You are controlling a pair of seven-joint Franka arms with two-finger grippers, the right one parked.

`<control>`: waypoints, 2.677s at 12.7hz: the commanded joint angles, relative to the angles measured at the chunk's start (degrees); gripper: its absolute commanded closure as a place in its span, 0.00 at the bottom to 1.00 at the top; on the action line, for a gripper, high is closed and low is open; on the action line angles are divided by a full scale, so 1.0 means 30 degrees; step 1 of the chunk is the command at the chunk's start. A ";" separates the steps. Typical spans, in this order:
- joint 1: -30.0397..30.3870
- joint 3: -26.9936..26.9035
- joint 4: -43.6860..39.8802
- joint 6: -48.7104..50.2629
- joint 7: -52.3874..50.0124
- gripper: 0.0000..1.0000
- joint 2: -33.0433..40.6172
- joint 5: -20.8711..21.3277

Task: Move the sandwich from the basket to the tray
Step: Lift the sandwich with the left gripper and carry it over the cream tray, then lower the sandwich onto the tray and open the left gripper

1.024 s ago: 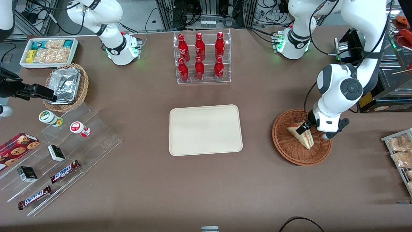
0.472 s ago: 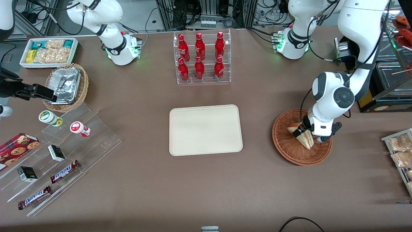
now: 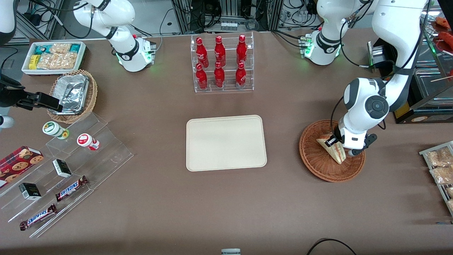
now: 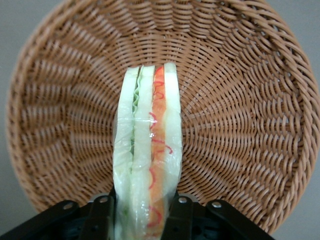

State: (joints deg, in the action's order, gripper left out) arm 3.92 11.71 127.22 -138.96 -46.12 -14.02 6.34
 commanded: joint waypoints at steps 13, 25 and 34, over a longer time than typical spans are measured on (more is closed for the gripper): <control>-0.0839 0.7107 -0.9441 0.8966 0.2230 1.00 -0.4254 0.0491; -0.9882 0.6008 -1.7763 0.8907 -0.6071 1.00 -1.1143 0.3716; -1.0888 0.4799 -1.7884 0.8558 -0.6888 1.00 -1.1848 0.3599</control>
State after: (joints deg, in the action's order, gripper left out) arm -28.11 26.24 75.97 -114.04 -64.14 -48.34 16.39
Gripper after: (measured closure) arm 0.819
